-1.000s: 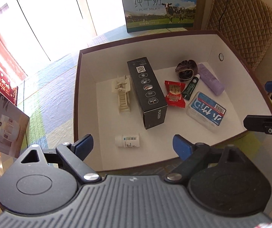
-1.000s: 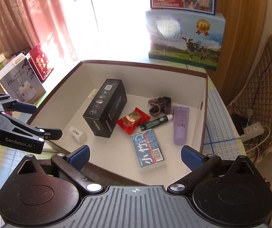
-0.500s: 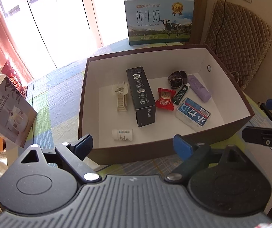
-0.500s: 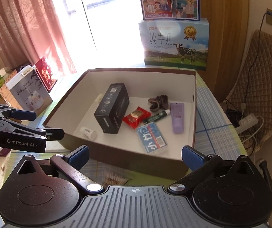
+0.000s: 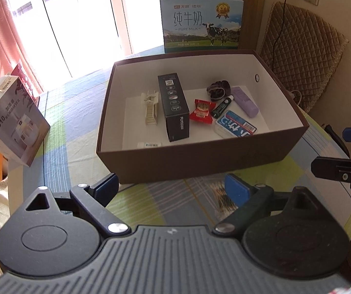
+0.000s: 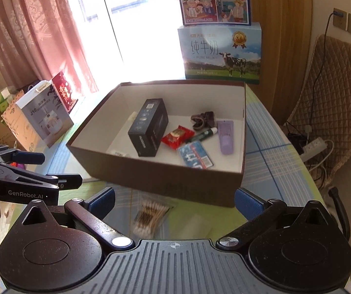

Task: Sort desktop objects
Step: 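Withdraw both tools from the box toward the cotton swabs and plastic cup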

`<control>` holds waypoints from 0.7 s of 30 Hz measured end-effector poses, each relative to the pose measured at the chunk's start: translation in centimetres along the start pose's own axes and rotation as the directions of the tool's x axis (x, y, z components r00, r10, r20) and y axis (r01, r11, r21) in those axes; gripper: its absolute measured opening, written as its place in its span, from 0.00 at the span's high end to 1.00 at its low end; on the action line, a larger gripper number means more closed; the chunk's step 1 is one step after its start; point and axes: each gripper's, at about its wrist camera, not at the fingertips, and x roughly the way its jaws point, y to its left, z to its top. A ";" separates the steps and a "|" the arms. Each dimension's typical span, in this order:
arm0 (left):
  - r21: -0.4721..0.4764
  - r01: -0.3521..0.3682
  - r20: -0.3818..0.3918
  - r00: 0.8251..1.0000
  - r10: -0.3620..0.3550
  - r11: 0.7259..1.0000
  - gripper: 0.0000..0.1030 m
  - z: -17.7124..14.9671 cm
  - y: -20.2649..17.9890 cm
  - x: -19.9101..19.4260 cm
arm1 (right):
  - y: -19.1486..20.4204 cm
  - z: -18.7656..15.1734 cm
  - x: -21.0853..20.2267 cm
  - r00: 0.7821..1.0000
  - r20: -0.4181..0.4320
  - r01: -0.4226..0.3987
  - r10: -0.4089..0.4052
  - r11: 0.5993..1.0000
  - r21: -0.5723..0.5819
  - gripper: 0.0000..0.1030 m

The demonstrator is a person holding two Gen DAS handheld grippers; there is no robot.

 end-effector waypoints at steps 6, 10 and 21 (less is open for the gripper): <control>-0.017 0.013 -0.016 1.000 -0.014 1.000 0.11 -1.8 -0.2 -0.5 | 0.0 -2.0 -0.5 1.000 -0.028 0.011 -0.010 1.000 0.023 0.02; -0.023 0.028 -0.038 0.999 -0.029 0.999 0.11 -3.2 -0.4 -0.6 | -0.2 -3.1 -0.6 0.999 -0.048 0.013 -0.011 0.999 0.041 0.02; -0.028 0.047 -0.089 0.995 -0.049 0.999 0.11 -6.0 -1.0 -0.5 | -0.1 -6.2 -0.4 0.993 -0.117 -0.004 0.011 0.998 0.057 0.02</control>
